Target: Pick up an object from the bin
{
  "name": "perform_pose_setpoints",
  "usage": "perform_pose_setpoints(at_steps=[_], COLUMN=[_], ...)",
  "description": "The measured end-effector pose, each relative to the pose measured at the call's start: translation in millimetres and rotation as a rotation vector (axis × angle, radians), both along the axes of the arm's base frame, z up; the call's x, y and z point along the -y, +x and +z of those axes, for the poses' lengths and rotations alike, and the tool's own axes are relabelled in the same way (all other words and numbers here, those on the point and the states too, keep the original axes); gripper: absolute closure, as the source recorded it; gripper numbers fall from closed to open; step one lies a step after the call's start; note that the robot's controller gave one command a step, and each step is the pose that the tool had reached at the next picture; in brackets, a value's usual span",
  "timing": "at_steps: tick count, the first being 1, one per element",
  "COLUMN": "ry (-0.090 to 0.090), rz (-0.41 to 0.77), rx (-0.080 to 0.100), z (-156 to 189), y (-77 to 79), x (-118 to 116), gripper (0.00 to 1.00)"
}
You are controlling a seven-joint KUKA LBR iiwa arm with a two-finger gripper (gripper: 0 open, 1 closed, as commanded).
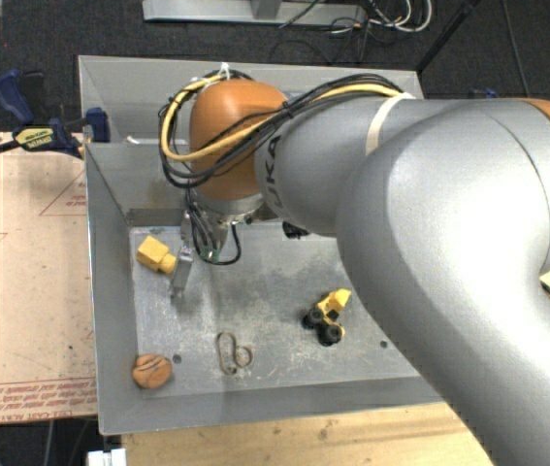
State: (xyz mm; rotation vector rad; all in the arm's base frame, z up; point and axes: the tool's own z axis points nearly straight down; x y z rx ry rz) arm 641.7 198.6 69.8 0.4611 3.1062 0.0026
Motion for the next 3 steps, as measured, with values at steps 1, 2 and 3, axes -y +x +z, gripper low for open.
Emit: perform_pose_setpoints(at_steps=[1, 2, 3], ry=[-0.004, 0.003, 0.003], rz=[0.015, 0.012, 0.011], rx=[-0.011, 0.003, 0.004], z=[5.9, 3.6, 2.6], y=[11.3, 14.0, 14.0], x=[-33.5, -37.6, -33.4], gripper=[0.0, 1.0, 1.0])
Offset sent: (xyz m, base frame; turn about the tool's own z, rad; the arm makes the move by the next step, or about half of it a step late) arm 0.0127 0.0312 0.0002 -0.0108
